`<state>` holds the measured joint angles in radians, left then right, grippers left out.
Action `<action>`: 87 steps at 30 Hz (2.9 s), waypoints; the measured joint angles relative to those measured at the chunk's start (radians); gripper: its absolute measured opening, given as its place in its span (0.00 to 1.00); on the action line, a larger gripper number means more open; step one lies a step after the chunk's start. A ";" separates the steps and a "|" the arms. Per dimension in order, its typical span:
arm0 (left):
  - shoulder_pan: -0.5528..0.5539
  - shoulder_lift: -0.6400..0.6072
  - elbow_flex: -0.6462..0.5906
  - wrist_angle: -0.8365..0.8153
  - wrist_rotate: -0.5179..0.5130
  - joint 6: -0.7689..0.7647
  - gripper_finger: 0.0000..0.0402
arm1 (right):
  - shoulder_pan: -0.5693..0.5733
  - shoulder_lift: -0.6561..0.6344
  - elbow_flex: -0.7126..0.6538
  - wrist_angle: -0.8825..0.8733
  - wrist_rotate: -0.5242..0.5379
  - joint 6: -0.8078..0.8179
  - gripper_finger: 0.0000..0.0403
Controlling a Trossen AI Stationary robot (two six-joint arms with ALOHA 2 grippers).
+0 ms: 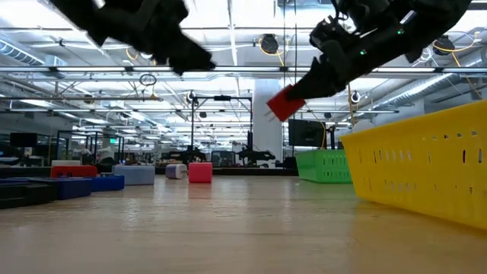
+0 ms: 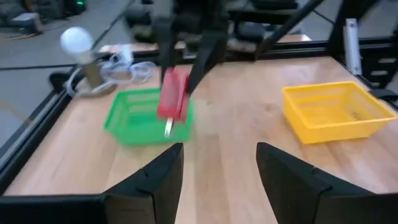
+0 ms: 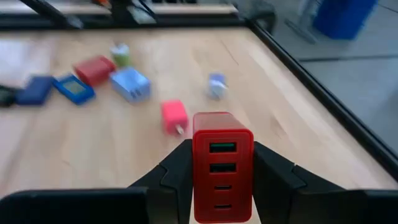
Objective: Pick & Place Office items
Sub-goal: Put the top red charger adapter into the green bin, then put the purple charger adapter into the green bin
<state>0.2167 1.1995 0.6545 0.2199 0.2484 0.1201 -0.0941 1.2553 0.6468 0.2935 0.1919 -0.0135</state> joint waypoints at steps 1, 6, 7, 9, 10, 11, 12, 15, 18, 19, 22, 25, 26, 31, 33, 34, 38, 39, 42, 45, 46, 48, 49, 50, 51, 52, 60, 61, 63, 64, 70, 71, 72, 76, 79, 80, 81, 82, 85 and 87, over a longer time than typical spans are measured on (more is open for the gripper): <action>0.016 -0.011 -0.034 0.046 -0.001 -0.014 0.49 | 0.004 -0.016 0.000 -0.020 0.026 0.000 0.28; 0.090 -0.072 -0.175 0.188 -0.014 -0.095 0.46 | 0.011 -0.090 0.000 -0.144 0.172 -0.003 0.28; 0.102 -0.080 -0.193 0.205 -0.012 -0.107 0.45 | 0.011 -0.100 0.000 -0.172 0.212 -0.002 0.28; 0.122 -0.082 -0.218 0.233 -0.018 -0.131 0.44 | 0.010 -0.108 0.000 -0.236 0.286 -0.006 0.28; 0.130 -0.084 -0.230 0.235 -0.022 -0.139 0.43 | 0.008 -0.108 0.000 -0.261 0.305 -0.011 0.28; 0.135 -0.084 -0.235 0.236 -0.032 -0.151 0.43 | 0.003 -0.107 0.000 -0.293 0.307 -0.020 0.28; 0.140 -0.083 -0.235 0.242 -0.040 -0.160 0.42 | -0.001 -0.104 0.000 -0.318 0.304 -0.028 0.28; 0.146 -0.082 -0.235 0.246 -0.072 -0.176 0.40 | -0.009 -0.069 0.000 -0.343 0.304 -0.042 0.28; 0.145 -0.071 -0.236 0.250 -0.093 -0.177 0.39 | -0.013 -0.022 0.000 -0.339 0.306 -0.096 0.28; 0.145 -0.071 -0.237 0.252 -0.092 -0.177 0.39 | -0.017 -0.005 0.001 -0.338 0.305 -0.123 0.28; 0.145 -0.072 -0.237 0.255 -0.093 -0.178 0.38 | -0.023 0.056 0.000 -0.316 0.307 -0.175 0.28; 0.141 -0.072 -0.237 0.253 -0.092 -0.182 0.39 | -0.033 0.102 0.000 -0.296 0.313 -0.201 0.28; 0.140 -0.072 -0.237 0.251 -0.092 -0.182 0.40 | -0.037 0.116 0.000 -0.282 0.313 -0.207 0.28; 0.139 -0.072 -0.237 0.248 -0.092 -0.182 0.43 | -0.043 0.135 0.000 -0.252 0.308 -0.208 0.37; 0.139 -0.072 -0.237 0.248 -0.092 -0.182 0.45 | -0.042 0.133 0.000 -0.251 0.310 -0.202 0.47; 0.139 -0.072 -0.237 0.248 -0.092 -0.182 0.46 | -0.042 0.127 0.000 -0.252 0.308 -0.194 0.51; 0.134 -0.072 -0.237 0.248 -0.090 -0.182 0.48 | -0.042 0.121 0.001 -0.231 0.310 -0.182 0.65; 0.132 -0.072 -0.237 0.248 -0.091 -0.183 0.49 | -0.042 0.118 0.001 -0.238 0.309 -0.178 0.67; 0.129 -0.072 -0.237 0.246 -0.091 -0.186 0.51 | -0.042 0.103 0.001 -0.214 0.304 -0.113 0.70; 0.129 -0.072 -0.237 0.225 -0.091 -0.183 0.52 | -0.042 0.053 -0.001 -0.195 0.298 -0.063 0.71; 0.129 -0.072 -0.237 0.218 -0.091 -0.174 0.53 | -0.042 0.030 0.001 -0.188 0.279 -0.060 0.70; 0.129 -0.072 -0.236 0.207 -0.113 -0.168 0.53 | -0.042 -0.016 0.000 -0.172 0.234 -0.067 0.69; 0.129 -0.072 -0.236 0.194 -0.144 -0.189 0.53 | -0.042 -0.039 0.000 -0.152 0.207 -0.079 0.68; 0.129 -0.072 -0.236 0.176 -0.183 -0.211 0.52 | -0.042 -0.063 0.000 -0.140 0.184 -0.091 0.67; 0.132 -0.072 -0.233 0.147 -0.220 -0.220 0.52 | -0.042 -0.086 0.000 -0.128 0.160 -0.104 0.67; 0.138 -0.072 -0.222 0.101 -0.252 -0.226 0.51 | -0.042 -0.106 0.000 -0.112 0.137 -0.116 0.66; 0.211 0.000 -0.077 -0.300 -0.284 -0.273 0.50 | -0.042 -0.192 0.000 -0.035 -0.038 -0.138 0.64; 0.221 0.019 -0.062 -0.328 -0.285 -0.275 0.52 | -0.041 -0.193 0.000 -0.031 -0.064 -0.135 0.64; 0.236 0.069 -0.035 -0.363 -0.286 -0.280 0.58 | -0.041 -0.192 0.000 -0.029 -0.118 -0.128 0.64; 0.242 0.095 -0.024 -0.367 -0.284 -0.276 0.61 | -0.041 -0.192 0.000 -0.028 -0.129 -0.129 0.64; 0.246 0.221 0.010 -0.375 -0.276 -0.051 0.77 | -0.042 -0.193 0.000 -0.021 -0.209 -0.124 0.64; 0.244 0.237 0.013 -0.372 -0.276 -0.002 0.79 | -0.042 -0.193 0.000 -0.021 -0.221 -0.118 0.64; 0.243 0.252 0.015 -0.371 -0.276 0.044 0.80 | -0.041 -0.192 0.000 -0.021 -0.223 -0.111 0.63; 0.241 0.301 0.024 -0.358 -0.275 0.172 0.83 | -0.041 -0.192 0.000 -0.024 -0.230 -0.080 0.63; 0.242 0.333 0.024 -0.318 -0.274 0.227 0.81 | -0.042 -0.192 0.000 -0.026 -0.272 -0.053 0.63; 0.242 0.344 0.024 -0.305 -0.275 0.243 0.80 | -0.041 -0.192 0.000 -0.026 -0.276 -0.045 0.63; 0.242 0.354 0.024 -0.296 -0.272 0.256 0.79 | -0.041 -0.192 0.000 -0.026 -0.277 -0.036 0.63; 0.242 0.366 0.024 -0.289 -0.272 0.267 0.78 | -0.040 -0.192 0.000 -0.026 -0.277 -0.025 0.63; 0.242 0.400 0.024 -0.274 -0.265 0.275 0.76 | -0.040 -0.192 0.000 -0.025 -0.276 -0.015 0.63; 0.242 0.414 0.026 -0.270 -0.249 0.278 0.75 | -0.039 -0.192 0.000 -0.022 -0.276 -0.002 0.63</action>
<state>0.4589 1.6137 0.6808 -0.0498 -0.0006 0.3978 -0.1326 1.0630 0.6472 0.2712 -0.0844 -0.0153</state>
